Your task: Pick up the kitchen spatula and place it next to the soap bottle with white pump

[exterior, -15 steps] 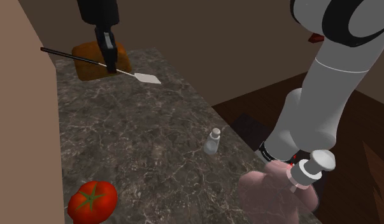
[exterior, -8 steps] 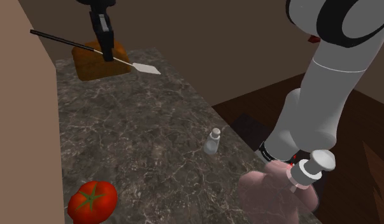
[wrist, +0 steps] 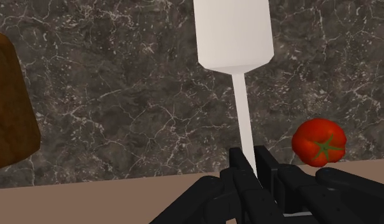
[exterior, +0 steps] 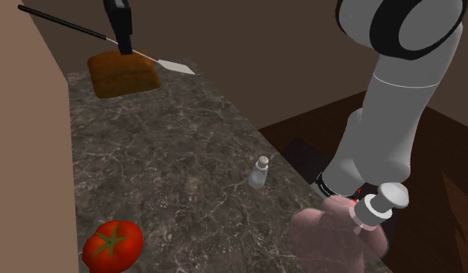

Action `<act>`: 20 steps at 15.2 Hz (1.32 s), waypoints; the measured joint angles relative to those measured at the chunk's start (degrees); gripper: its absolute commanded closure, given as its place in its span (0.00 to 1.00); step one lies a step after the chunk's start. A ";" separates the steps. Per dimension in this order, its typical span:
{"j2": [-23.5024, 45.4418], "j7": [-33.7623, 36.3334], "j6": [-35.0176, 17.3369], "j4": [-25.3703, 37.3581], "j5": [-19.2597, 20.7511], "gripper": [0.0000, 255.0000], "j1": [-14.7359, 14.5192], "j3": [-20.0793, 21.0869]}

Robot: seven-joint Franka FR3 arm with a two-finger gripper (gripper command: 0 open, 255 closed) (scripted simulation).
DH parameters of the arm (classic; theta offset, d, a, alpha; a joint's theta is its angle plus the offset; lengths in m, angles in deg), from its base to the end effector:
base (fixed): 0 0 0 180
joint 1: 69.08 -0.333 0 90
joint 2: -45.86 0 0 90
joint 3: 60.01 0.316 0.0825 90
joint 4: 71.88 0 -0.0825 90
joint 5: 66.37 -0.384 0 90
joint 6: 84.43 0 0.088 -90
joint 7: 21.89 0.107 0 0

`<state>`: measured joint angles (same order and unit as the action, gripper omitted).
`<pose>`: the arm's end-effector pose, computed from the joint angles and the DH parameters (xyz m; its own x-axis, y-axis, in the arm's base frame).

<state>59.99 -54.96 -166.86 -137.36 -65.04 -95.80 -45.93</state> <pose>0.4800 0.3784 0.6708 0.2892 0.9549 0.0670 0.9571 -0.2898 -0.0001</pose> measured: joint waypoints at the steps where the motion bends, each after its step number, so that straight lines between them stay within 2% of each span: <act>1: 0.51 0.08 1.07 1.57 0.14 1.00 -0.13 0.02; 6: 3.83 0.60 6.49 10.25 1.08 1.00 -1.14 0.19; 13: -8.00 5.72 2.05 -5.64 -1.40 1.00 -2.95 2.22; 20: -17.03 12.76 -0.40 -16.49 -3.69 1.00 -6.25 5.48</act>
<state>42.96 -42.20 -167.26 -153.85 -68.73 -102.05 -40.45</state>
